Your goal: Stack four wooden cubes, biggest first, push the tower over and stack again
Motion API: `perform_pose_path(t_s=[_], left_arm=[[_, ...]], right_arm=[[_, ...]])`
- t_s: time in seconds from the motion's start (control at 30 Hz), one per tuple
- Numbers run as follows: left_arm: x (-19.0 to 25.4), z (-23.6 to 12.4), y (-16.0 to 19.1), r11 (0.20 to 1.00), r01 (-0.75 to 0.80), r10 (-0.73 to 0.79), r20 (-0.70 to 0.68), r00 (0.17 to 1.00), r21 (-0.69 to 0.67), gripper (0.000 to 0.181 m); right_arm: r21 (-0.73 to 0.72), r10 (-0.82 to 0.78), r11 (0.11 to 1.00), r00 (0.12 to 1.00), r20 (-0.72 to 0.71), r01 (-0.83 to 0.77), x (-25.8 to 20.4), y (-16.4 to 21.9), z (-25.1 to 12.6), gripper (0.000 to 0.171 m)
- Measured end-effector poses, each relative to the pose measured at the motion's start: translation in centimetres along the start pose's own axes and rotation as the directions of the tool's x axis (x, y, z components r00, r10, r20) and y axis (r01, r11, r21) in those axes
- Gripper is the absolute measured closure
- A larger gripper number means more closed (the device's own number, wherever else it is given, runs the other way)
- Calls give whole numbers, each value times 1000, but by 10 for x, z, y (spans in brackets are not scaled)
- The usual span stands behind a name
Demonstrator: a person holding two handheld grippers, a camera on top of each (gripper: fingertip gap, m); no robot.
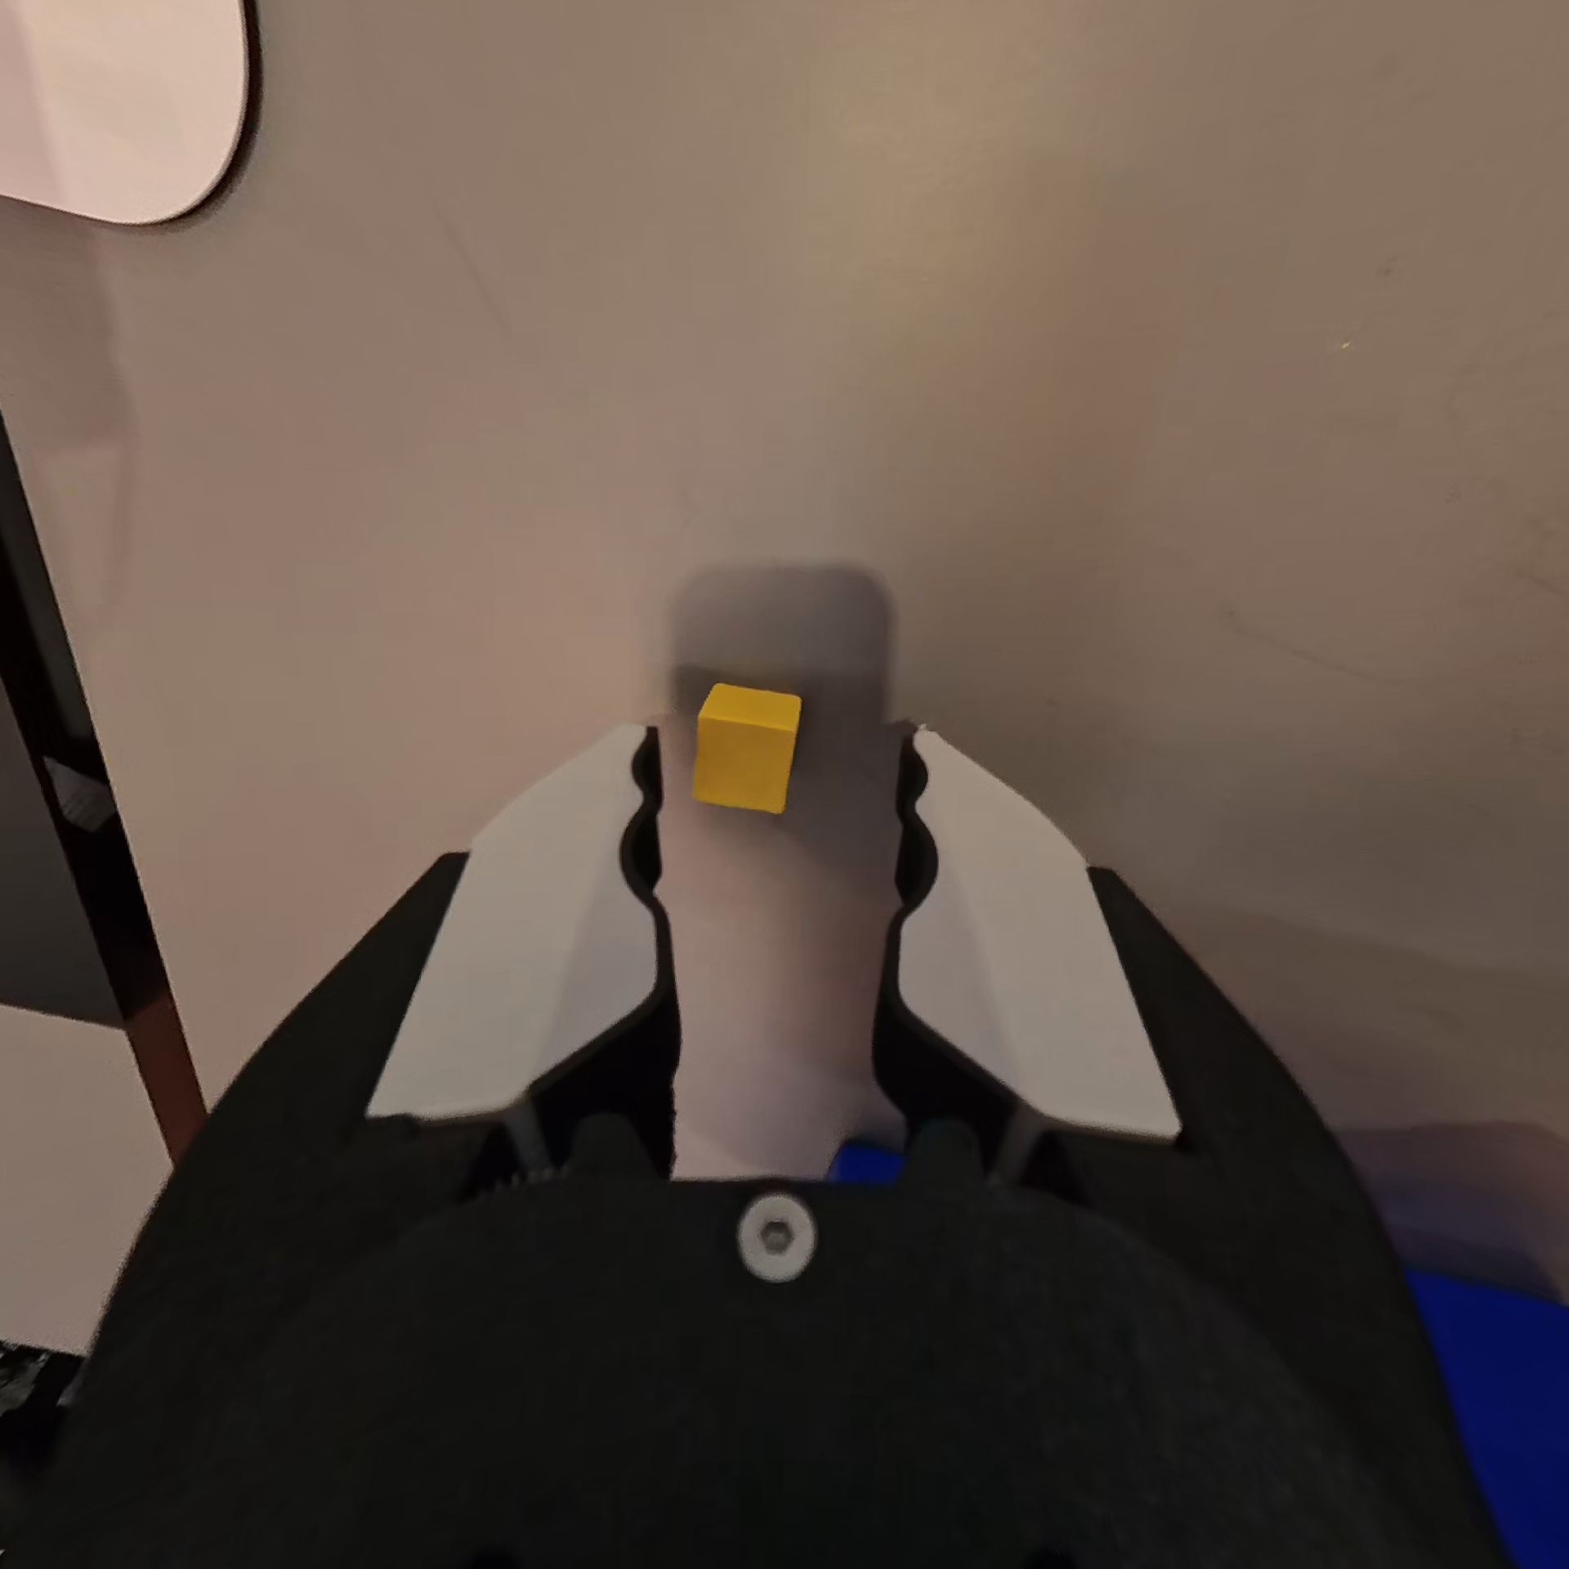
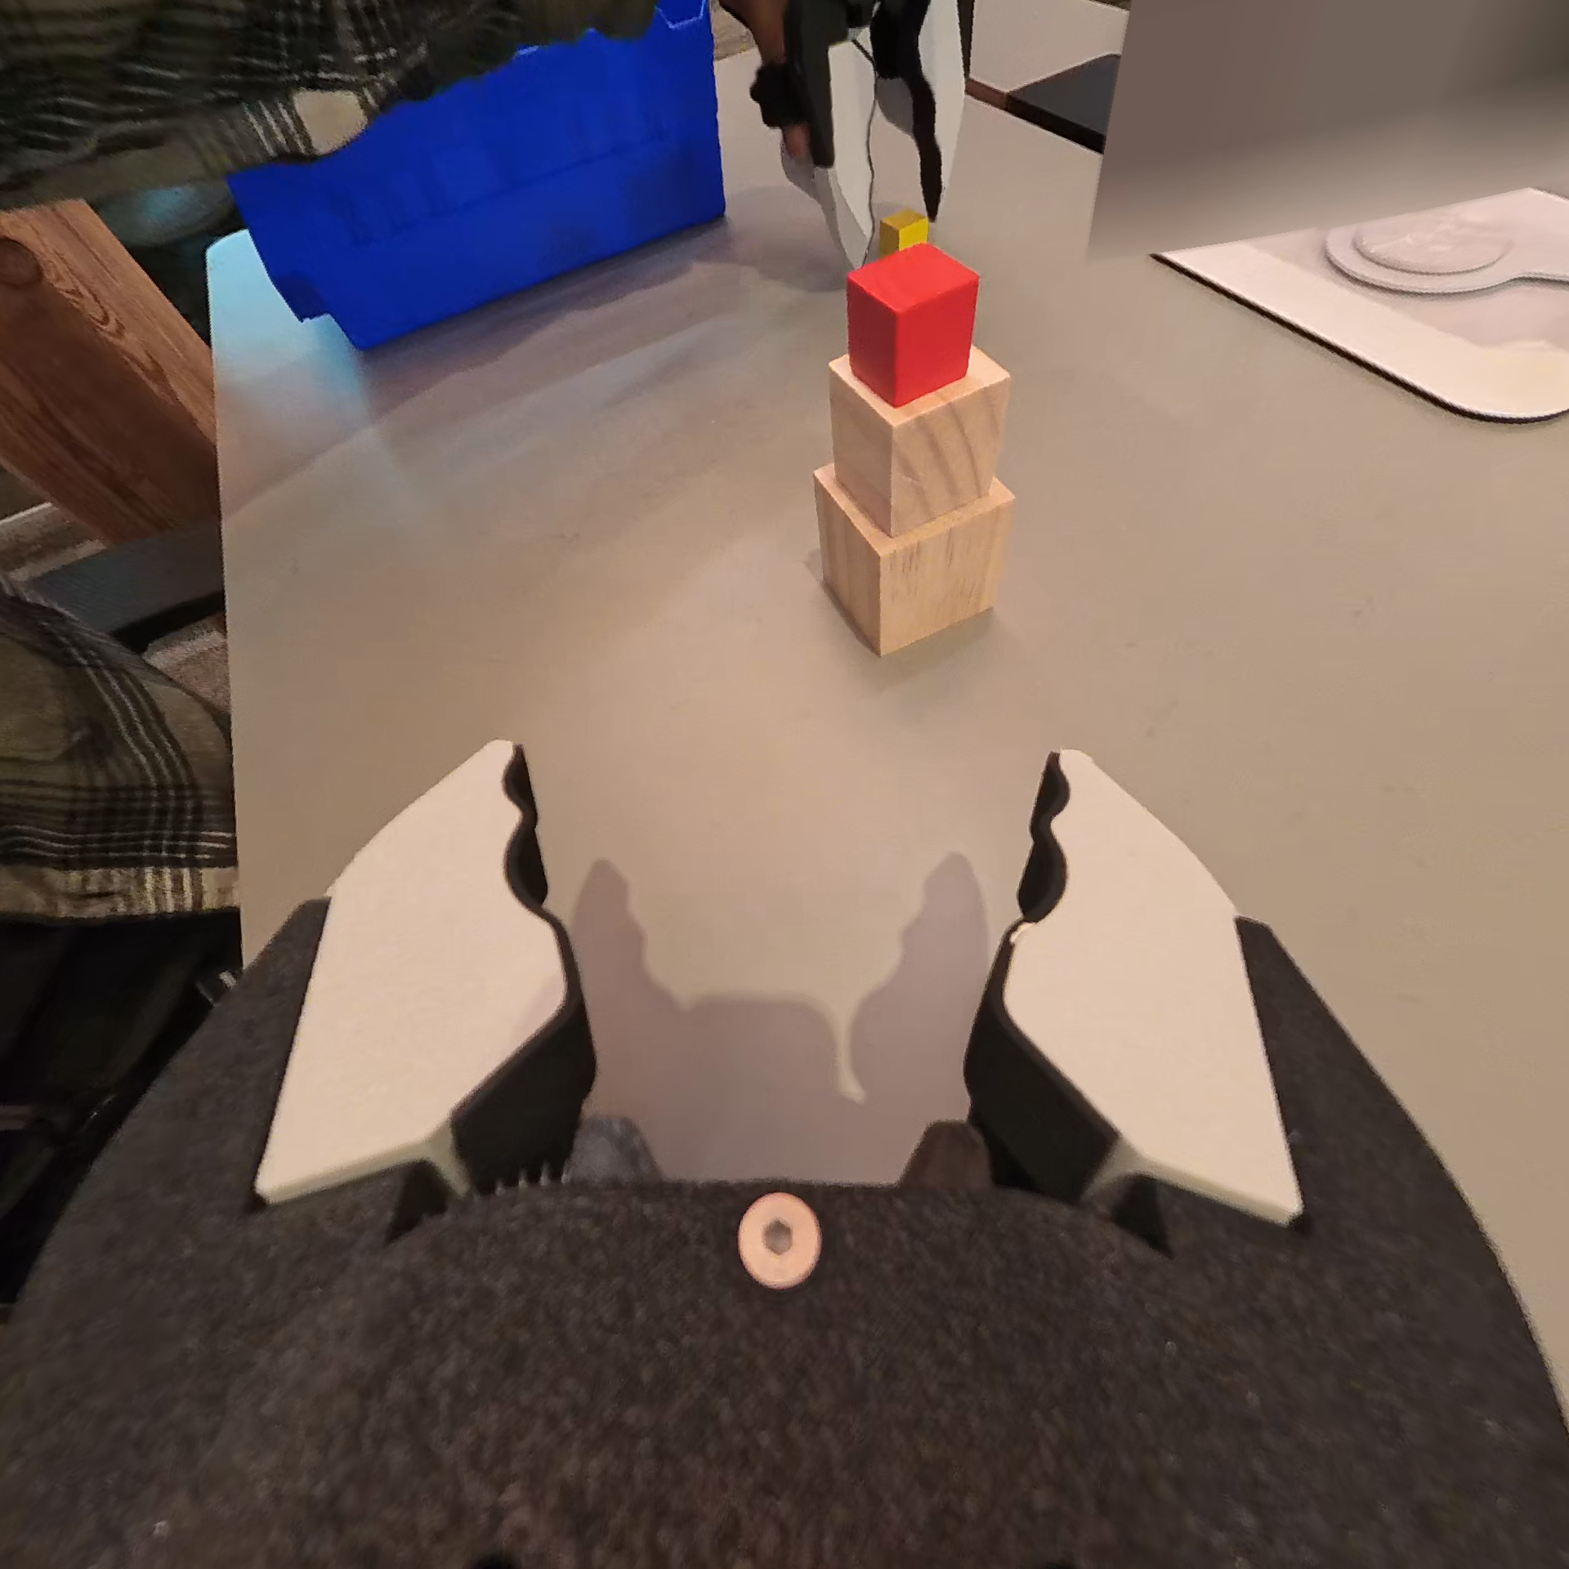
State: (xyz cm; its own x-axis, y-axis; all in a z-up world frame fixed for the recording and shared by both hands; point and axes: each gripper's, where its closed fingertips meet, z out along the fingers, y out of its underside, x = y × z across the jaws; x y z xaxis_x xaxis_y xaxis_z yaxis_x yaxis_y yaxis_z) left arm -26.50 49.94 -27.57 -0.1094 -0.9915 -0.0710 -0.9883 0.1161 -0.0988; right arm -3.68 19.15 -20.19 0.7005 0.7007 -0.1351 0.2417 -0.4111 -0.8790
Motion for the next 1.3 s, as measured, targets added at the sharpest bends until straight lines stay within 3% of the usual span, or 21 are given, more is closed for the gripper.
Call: perform_pose_path(t_s=[0.13, 0.2, 0.37, 0.6, 0.87, 1.07, 1.3], left_arm=[[-2, 4, 3, 1000, 1, -1, -7, 1000, -11, 141], [-2, 4, 4, 1000, 5, -5, -16, 1000, -18, 160], [2, -9, -8, 998, 53, -52, -21, 998, 23, 160], [44, -82, -91, 980, 47, -45, -16, 999, 192, 160], [137, -144, -179, 981, -53, 54, 1, 999, 184, 160], [175, -138, -201, 989, -73, 76, -23, 997, 129, 160], [177, -118, -202, 993, -96, 99, -28, 995, 66, 160]], right_arm=[[-8, 2, 1000, 1000, 0, -2, 1, 2, 1, 61], [-8, 2, 1000, 1000, -2, -2, 2, 2, 2, 61], [-10, 2, 1000, 1000, 3, -2, 1, 2, 2, 61], [-14, 1, 1000, 1000, 1, -1, -1, 2, 0, 61], [-10, -3, 1000, 1000, -7, 3, -5, -2, -6, 62], [-13, -11, 1000, 1000, 0, 11, -9, -4, -8, 62], [3, -23, 1000, 1000, 2, 23, -13, -9, -13, 62]])
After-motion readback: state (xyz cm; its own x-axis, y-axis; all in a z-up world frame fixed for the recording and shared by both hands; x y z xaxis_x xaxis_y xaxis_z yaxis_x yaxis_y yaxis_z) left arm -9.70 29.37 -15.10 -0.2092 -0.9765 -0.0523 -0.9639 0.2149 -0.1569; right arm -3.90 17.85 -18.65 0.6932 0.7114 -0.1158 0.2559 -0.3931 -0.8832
